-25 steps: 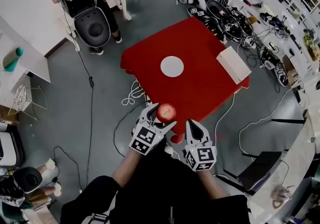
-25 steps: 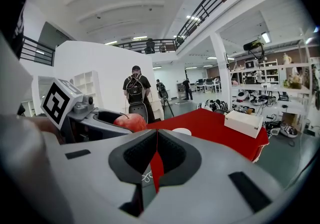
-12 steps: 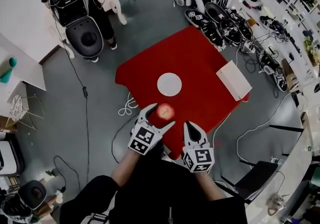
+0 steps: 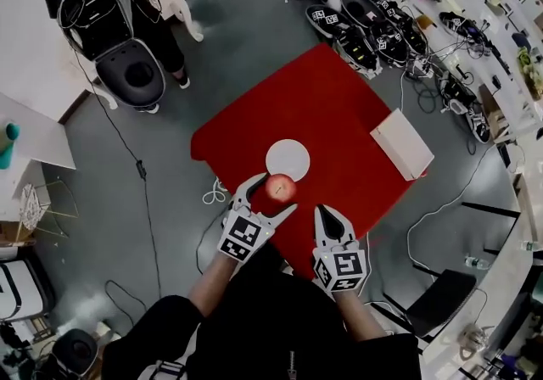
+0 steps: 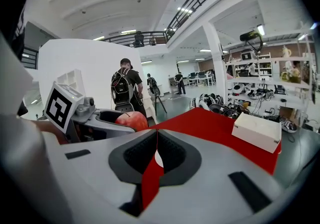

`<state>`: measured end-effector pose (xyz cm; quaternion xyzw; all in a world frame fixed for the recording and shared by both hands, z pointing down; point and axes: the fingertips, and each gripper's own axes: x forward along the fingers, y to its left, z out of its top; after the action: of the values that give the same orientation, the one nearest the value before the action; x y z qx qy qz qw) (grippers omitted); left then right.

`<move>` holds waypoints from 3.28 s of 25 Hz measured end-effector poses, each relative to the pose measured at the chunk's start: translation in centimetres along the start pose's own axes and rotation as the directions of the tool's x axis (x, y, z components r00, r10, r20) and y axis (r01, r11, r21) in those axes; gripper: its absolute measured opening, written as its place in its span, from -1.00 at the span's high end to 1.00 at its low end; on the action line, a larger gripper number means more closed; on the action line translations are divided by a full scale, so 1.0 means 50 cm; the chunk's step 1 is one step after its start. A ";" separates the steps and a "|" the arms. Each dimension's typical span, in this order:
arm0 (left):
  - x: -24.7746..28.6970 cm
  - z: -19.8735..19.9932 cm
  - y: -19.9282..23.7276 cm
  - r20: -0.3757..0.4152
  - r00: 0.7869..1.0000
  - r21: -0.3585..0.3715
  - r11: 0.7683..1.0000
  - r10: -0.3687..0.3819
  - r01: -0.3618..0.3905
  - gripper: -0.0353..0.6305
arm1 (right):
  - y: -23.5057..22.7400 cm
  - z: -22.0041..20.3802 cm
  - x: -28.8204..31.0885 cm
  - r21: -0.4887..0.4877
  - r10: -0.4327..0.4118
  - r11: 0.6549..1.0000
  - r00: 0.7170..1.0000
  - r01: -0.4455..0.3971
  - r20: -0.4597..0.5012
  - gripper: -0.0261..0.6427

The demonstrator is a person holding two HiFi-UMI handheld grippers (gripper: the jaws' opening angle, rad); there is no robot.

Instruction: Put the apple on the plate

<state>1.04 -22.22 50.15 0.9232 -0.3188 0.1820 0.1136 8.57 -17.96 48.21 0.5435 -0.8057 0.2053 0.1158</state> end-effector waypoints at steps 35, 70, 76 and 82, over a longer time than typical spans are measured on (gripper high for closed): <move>0.269 -0.133 0.163 0.048 0.998 0.073 0.996 -0.047 0.043 -0.26 | -0.071 -0.017 0.098 -0.040 -0.102 0.994 0.993 0.105 0.061 0.89; 0.361 -0.302 0.178 -0.028 0.999 0.061 0.998 -0.019 0.021 -0.32 | -0.067 -0.144 0.109 0.046 -0.065 0.997 0.996 0.068 -0.064 0.89; 0.353 -0.292 0.177 -0.021 1.000 0.063 0.998 -0.010 0.011 -0.35 | -0.054 -0.150 0.097 0.050 -0.049 0.997 0.996 0.053 -0.069 0.89; 0.340 -0.275 0.168 -0.008 1.000 0.065 0.998 0.004 -0.003 -0.35 | -0.051 -0.149 0.086 0.045 -0.035 0.998 0.997 0.038 -0.066 0.89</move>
<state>4.55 -33.52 70.37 0.9251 -0.3139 0.1963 0.0848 9.01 -18.93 57.09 0.5536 -0.7864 0.2395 0.1331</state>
